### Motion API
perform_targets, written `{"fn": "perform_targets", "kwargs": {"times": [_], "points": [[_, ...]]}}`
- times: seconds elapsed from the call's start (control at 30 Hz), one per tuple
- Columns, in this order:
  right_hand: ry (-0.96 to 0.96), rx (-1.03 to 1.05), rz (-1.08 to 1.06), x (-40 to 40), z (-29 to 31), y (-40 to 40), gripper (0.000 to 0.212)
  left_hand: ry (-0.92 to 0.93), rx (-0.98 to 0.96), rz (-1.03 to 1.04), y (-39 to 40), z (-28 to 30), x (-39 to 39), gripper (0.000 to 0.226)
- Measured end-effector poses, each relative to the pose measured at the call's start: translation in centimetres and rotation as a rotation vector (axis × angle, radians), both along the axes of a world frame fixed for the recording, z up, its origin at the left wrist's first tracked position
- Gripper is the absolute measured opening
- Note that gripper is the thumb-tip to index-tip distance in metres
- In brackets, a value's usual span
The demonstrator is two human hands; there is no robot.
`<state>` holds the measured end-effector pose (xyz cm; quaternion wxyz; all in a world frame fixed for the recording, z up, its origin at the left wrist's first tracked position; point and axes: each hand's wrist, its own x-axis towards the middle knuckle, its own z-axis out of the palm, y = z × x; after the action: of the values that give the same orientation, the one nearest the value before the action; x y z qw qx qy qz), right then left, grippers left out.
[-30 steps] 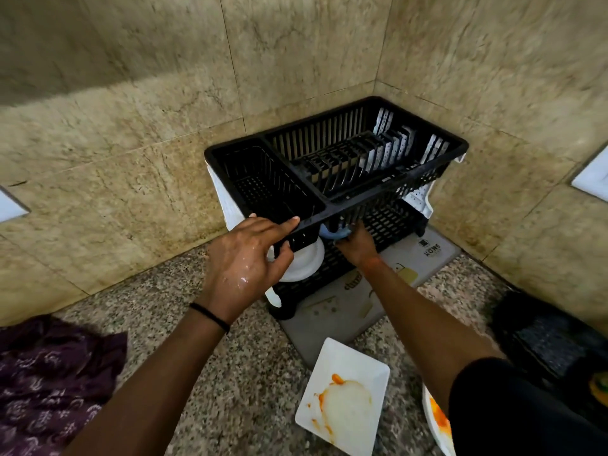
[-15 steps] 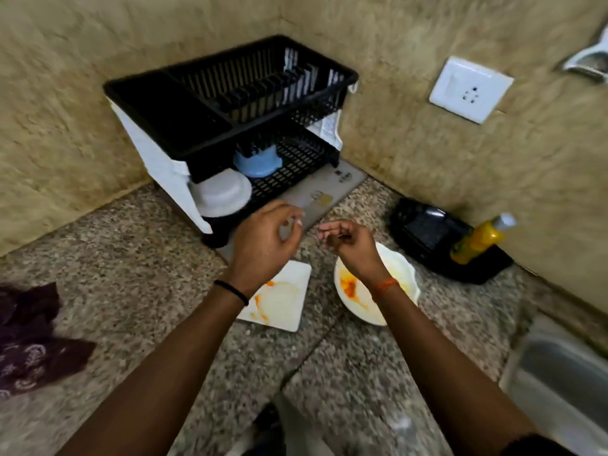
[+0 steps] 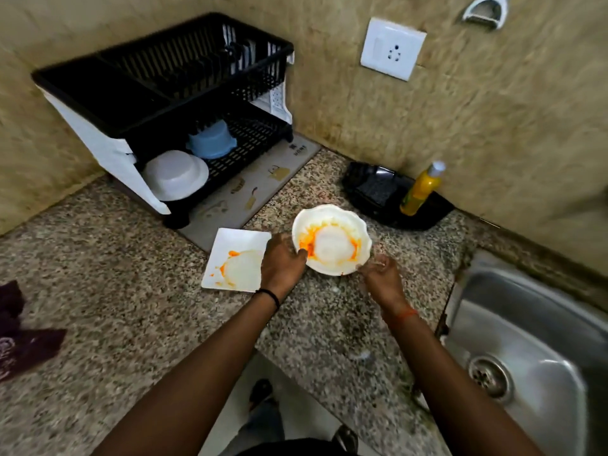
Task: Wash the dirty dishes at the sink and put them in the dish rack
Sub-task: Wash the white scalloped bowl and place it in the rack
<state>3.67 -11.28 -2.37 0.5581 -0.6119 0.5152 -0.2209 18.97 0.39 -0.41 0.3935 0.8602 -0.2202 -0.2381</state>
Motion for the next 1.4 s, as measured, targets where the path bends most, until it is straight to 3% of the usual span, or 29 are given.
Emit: {"fn": "perform_targets", "kwargs": {"times": [0.1,0.17,0.37,0.8,1.07,1.4], "points": [[-0.153,0.435,-0.033,-0.1,-0.4,0.3,0.008,0.168,-0.002,0.087,-0.3,-0.4,-0.3,0.042],[-0.187,0.507,-0.042,0.0,-1.1,0.2,0.023,0.273,-0.040,0.115,-0.5,-1.1,-0.1,0.034],[-0.183,0.499,-0.099,1.5,-1.2,-0.2,0.034,0.371,-0.073,0.138,-1.0,-2.6,1.0,0.021],[-0.119,0.354,-0.208,-0.7,-0.5,-0.3,0.034,0.683,-0.269,0.038,-1.9,-2.2,0.1,0.043],[-0.174,0.238,-0.260,-9.6,1.4,-3.2,0.021,0.800,-0.285,-0.106,-6.7,0.1,-6.6,0.032],[-0.201,0.219,-0.416,-27.2,0.9,-5.4,0.027,0.846,-0.150,-0.336,-14.4,-0.4,-21.6,0.029]]}}
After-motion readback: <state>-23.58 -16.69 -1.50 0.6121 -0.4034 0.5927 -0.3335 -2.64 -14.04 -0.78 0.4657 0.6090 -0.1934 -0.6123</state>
